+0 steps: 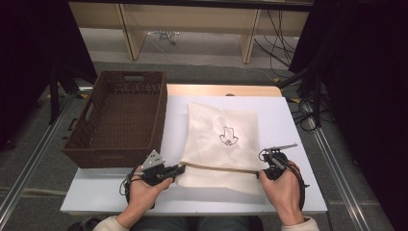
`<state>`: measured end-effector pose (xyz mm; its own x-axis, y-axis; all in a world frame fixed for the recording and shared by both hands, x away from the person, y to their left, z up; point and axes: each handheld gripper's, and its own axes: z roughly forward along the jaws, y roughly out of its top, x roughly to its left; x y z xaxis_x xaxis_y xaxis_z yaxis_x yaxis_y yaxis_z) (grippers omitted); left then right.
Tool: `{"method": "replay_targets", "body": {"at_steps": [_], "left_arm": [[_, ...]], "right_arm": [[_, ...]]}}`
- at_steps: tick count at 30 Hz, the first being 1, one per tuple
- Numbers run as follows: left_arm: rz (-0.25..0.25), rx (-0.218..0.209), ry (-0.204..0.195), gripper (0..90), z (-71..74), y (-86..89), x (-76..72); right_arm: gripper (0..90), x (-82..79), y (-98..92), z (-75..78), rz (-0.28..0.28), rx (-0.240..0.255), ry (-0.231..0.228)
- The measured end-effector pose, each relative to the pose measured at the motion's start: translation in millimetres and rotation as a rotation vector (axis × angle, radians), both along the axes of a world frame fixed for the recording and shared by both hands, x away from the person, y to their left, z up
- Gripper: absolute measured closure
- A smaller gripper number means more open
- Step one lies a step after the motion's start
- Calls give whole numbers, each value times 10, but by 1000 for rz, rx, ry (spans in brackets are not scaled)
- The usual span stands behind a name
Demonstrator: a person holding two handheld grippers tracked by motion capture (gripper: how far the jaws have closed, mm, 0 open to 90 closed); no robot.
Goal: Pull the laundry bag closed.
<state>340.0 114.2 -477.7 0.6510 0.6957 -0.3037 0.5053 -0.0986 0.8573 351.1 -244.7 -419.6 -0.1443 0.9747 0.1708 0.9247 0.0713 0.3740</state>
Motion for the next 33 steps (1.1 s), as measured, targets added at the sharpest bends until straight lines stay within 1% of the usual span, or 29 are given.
{"method": "replay_targets", "body": {"at_steps": [1,2,3,4,5,7,9,10,11,12,13,14,15,17,18,19,20,21,22,23,24,26,27,28,29,30,31,32,33], "left_arm": [[1,-1,1,854,1,1,0],[0,-3,2,854,1,2,1],[0,-2,1,854,3,1,0],[1,1,1,854,4,-1,-3],[-11,8,-9,854,4,4,4],[1,-2,2,854,2,0,-1],[3,1,1,855,4,-1,-3],[-10,6,-7,854,4,4,5],[-9,7,-8,854,2,2,3],[-10,7,-8,854,2,1,3],[-11,5,-7,855,1,1,3],[-11,6,-8,854,3,2,4],[-12,5,-7,854,2,2,4],[-12,4,-6,854,2,4,5],[-11,6,-9,855,3,4,4],[-4,0,-1,854,3,3,2],[0,-2,1,854,1,3,2],[1,-1,1,854,2,3,1],[0,-2,2,854,1,2,2],[2,1,1,855,2,0,0],[-11,10,-11,854,4,6,8],[2,2,1,854,1,2,1],[-1,0,1,854,0,2,3],[3,1,2,854,2,0,-1],[-11,9,-11,854,3,7,7],[-11,9,-10,854,3,8,8],[3,-4,3,854,0,0,3],[1,-6,2,855,-1,-1,3],[-1,1,2,854,0,2,2]], "right_arm": [[876,0,-1,1,0,-9,1],[877,-4,6,9,-20,6,16],[877,-1,-1,6,-17,4,16],[877,5,-24,1,7,8,4],[876,2,-12,6,-7,9,8],[876,-3,-7,11,-18,6,12],[876,14,-49,-13,18,-1,-15],[876,1,-29,9,-16,-9,-1],[877,-3,-31,15,-20,6,15],[876,-3,-31,13,-28,8,10],[876,-1,-38,10,-21,1,0],[876,16,-70,-17,23,-7,-36],[876,6,-52,-7,-5,2,-14],[877,8,-52,-11,-2,0,-23],[876,8,-54,-10,-1,1,-21],[876,3,-51,-6,-10,-3,-11],[877,7,-67,-6,1,-1,-8],[876,14,-101,-18,29,-25,-29],[876,4,-87,-4,-2,-9,-8],[876,-11,-54,17,-53,7,17],[876,-11,-57,17,-51,12,23],[876,-14,-54,11,-48,6,25],[876,-14,-57,12,-44,5,27],[876,-8,-76,5,-23,1,18],[876,-6,-77,3,-26,1,14],[876,-5,-75,5,-30,6,13],[876,-9,-76,11,-37,1,15],[876,-13,-72,10,-47,5,17],[876,-12,-77,11,-45,5,19]]}}
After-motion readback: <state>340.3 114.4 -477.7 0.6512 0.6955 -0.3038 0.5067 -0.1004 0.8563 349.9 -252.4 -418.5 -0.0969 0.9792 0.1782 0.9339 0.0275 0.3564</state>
